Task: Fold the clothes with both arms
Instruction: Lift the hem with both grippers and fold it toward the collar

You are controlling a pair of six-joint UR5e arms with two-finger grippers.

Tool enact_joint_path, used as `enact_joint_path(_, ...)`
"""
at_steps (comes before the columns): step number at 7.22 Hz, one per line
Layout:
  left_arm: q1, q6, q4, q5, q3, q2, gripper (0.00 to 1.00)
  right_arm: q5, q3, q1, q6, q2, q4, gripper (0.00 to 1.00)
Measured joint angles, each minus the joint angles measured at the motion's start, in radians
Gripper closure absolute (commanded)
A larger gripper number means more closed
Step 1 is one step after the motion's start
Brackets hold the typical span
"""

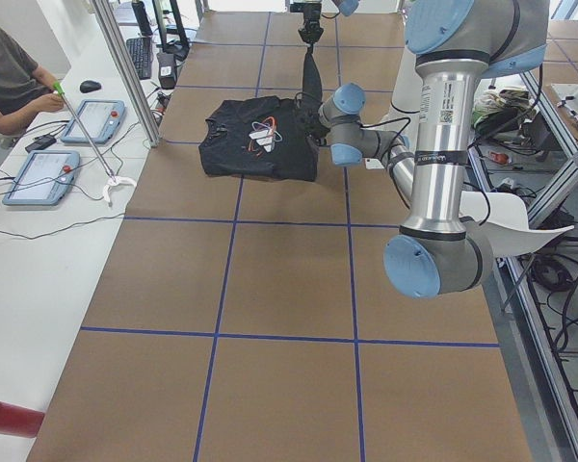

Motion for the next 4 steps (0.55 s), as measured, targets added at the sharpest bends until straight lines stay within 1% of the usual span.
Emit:
enact_joint_path(1,-0.044,0.011,0.000,-0.008,0.067,-0.052,1.00,-0.004,-0.020,0.022,-0.062,0.071,-0.113,1.00)
enact_joint_path(2,-0.079,0.017,-0.003,-0.015,0.137,-0.101,1.00,-0.009,-0.061,0.043,-0.113,0.131,-0.179,1.00)
enact_joint_path(4,-0.133,0.055,-0.012,-0.019,0.240,-0.158,1.00,-0.021,-0.171,0.077,-0.168,0.229,-0.217,1.00)
